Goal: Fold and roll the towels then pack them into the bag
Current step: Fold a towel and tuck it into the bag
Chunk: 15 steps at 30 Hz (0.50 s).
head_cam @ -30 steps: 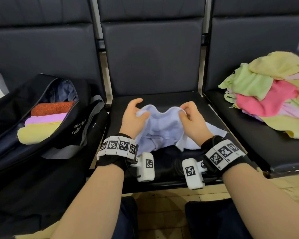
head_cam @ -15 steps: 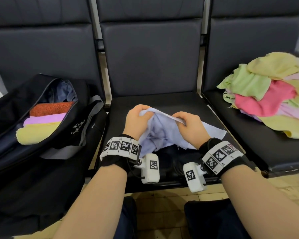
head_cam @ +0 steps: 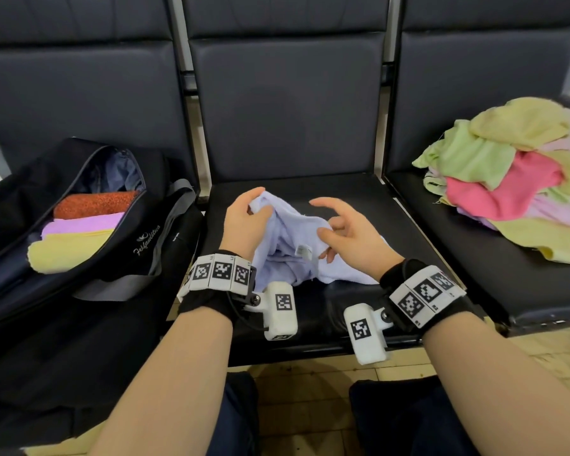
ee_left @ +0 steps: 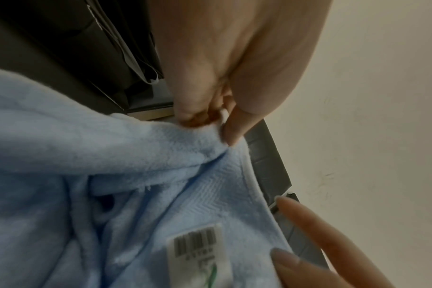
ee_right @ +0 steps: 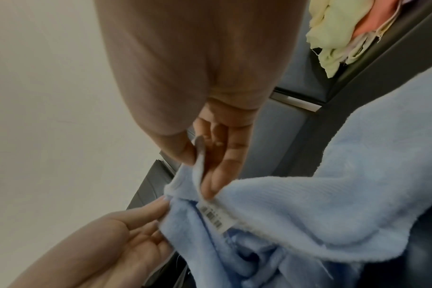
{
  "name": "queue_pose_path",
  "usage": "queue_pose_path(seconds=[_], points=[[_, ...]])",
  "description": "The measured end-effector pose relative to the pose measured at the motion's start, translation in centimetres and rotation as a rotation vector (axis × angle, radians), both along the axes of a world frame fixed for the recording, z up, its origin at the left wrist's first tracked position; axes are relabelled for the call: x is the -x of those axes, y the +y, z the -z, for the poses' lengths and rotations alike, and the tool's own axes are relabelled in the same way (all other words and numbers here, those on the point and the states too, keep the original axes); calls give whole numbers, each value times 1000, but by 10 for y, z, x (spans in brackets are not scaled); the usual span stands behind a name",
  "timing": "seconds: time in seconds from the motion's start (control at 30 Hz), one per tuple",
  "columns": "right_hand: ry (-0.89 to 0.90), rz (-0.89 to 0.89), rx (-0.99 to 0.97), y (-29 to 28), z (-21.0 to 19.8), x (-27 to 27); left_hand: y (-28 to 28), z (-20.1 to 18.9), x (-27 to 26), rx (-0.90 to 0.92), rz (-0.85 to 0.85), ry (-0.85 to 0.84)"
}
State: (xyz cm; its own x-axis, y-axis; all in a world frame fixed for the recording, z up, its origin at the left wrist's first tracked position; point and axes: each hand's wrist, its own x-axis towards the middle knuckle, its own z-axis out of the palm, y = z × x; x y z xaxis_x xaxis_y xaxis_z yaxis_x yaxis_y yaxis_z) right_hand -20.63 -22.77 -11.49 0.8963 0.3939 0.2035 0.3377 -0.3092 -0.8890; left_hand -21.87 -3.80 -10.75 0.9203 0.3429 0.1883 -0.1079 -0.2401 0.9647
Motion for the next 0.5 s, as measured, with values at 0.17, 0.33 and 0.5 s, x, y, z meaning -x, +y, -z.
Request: queue_pose_path(seconds=[0.17,0.33,0.5], points=[[127,-15,-142,5,-6,6,-2,-1,-2,119,-97,-41],[72,-12,-176,5,-5,4,5,-5,0,187,-131,-157],[-178,110,-60,2,-2,1,-2,-2,0,167,-25,-41]])
